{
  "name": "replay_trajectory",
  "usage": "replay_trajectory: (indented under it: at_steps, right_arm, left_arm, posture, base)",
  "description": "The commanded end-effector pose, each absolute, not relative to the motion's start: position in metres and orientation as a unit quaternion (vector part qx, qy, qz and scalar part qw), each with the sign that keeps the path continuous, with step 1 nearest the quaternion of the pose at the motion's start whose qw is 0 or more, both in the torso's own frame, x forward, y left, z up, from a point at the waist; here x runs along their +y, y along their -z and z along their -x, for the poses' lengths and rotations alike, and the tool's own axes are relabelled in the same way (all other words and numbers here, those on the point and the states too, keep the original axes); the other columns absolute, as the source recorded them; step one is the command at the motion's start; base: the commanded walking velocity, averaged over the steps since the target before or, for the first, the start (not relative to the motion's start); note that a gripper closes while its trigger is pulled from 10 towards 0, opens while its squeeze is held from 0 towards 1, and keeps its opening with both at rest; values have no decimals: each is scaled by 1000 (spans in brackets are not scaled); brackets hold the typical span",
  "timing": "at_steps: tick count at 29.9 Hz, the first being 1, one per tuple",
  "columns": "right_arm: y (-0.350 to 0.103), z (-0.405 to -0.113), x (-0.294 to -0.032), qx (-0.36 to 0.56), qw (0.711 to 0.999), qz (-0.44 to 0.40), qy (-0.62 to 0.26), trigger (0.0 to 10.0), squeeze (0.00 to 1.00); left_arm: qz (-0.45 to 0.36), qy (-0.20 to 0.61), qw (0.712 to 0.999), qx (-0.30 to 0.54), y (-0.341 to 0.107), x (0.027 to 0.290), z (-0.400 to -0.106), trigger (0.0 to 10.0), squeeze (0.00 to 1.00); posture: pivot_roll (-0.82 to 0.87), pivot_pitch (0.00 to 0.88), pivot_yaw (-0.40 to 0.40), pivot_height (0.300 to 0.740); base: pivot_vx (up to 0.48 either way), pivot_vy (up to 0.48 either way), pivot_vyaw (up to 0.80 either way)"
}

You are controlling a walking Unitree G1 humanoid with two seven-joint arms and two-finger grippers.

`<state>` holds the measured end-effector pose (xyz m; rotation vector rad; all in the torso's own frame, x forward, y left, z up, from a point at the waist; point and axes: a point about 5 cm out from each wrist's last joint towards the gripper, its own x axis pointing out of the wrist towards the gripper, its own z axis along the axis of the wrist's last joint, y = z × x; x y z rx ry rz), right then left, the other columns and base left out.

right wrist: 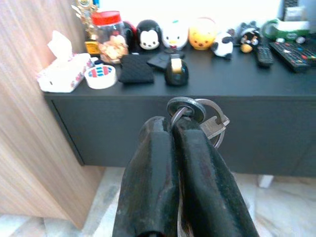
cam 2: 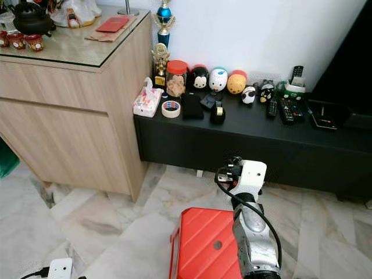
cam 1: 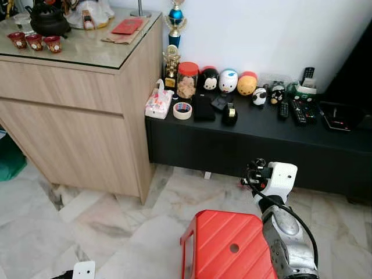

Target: Hang keys on a hook

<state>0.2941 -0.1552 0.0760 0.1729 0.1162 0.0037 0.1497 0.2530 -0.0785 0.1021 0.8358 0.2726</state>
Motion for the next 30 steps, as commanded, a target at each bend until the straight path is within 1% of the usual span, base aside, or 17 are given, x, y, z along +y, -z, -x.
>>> replay_trajectory:
  at_steps: [1, 6, 16, 30]
  right_arm:
    - [-77, -295, -160, 52, 995, -82, 7, 10000, 0]
    - [-76, -295, -164, 53, 995, -81, 17, 10000, 0]
    - [-74, -295, -161, 57, 995, -78, 16, 10000, 0]
    - [-72, -297, -161, 66, 995, -70, 21, 10000, 0]
  left_arm:
    - [-50, -124, 898, 419, 82, 252, -143, 10000, 0]
    - [-51, -123, 895, 426, 83, 254, -140, 10000, 0]
    - [-48, -121, 886, 445, 87, 254, -133, 10000, 0]
    - [-43, -134, 875, 464, 87, 265, -124, 10000, 0]
  posture:
    - [106, 0, -56, 729]
    - [96, 0, -51, 729]
    - [99, 0, -55, 729]
    - [85, 0, -56, 729]
  base:
    - [0, 0, 0]
    - [-58, 0, 0]
    - [-325, 0, 0]
    - [-372, 0, 0]
